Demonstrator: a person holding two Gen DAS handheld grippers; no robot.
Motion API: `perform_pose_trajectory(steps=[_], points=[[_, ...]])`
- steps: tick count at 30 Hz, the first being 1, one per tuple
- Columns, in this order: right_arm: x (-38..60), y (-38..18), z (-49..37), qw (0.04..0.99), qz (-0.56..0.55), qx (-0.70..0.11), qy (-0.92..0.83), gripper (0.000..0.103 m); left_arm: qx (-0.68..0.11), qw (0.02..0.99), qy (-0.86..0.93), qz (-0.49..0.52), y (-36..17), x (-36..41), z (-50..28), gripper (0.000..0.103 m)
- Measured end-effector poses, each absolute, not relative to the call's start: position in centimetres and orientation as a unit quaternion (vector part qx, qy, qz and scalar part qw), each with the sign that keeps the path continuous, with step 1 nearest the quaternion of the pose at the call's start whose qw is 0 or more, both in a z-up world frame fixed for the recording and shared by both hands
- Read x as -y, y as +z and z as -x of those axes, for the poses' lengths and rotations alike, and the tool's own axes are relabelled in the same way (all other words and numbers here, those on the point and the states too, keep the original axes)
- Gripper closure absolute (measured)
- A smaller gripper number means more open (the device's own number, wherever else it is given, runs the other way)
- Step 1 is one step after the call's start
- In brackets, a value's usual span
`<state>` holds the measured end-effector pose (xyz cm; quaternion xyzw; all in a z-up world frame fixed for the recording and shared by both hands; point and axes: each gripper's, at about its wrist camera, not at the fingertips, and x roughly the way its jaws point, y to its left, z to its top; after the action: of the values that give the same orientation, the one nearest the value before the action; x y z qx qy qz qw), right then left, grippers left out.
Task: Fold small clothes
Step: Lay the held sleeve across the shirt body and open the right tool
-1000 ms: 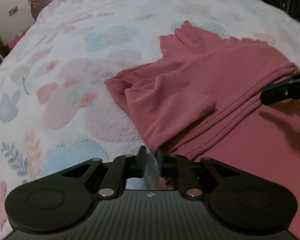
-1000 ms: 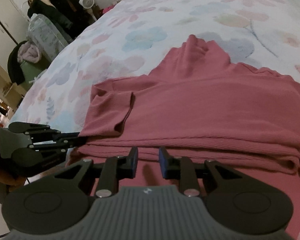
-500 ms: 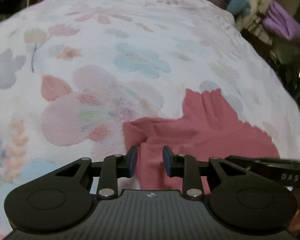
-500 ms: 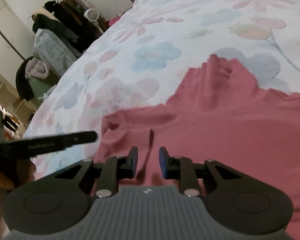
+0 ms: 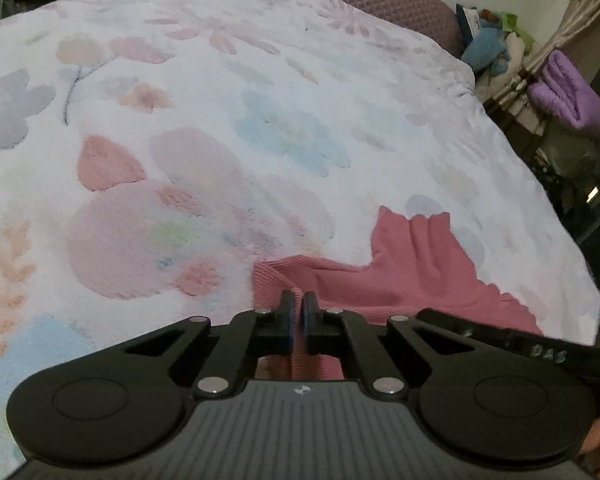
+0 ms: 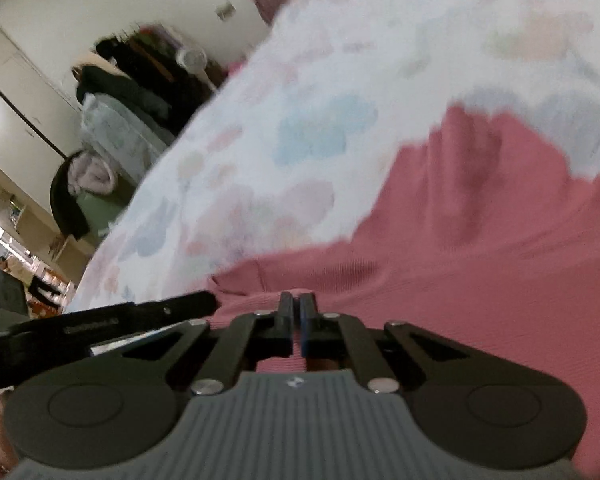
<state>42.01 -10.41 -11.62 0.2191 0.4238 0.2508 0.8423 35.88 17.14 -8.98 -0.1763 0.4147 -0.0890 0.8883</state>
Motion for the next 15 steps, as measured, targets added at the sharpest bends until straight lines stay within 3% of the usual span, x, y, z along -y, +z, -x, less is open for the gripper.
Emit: perform_pose_trajectory(steps=[3,5,11,15], points=[[9.6,-12.1,-42.3,0.838,-0.198,-0.445,0.247,0.103,-0.438,0.882,-0.077,0.157,-9.6,-16.4,-36.4,0.095],[9.1,-12.2,-42.2,0.835,-0.185,-0.456,0.248,0.099,-0.429,0.886,-0.071,0.16,-9.1,-16.5,-35.8,0.084],[9.7,-9.8,-38.9,0.856,-0.143,-0.421,0.264,0.099,-0.413,0.9,-0.11,0.089,-7.2,-14.4,-31.8,0.083],[7.8,-10.3,-36.4,0.857,-0.068,-0.431,0.276,0.099,-0.44,0.892,-0.1,0.027,-8.7,-12.3,-30.4,0.083]])
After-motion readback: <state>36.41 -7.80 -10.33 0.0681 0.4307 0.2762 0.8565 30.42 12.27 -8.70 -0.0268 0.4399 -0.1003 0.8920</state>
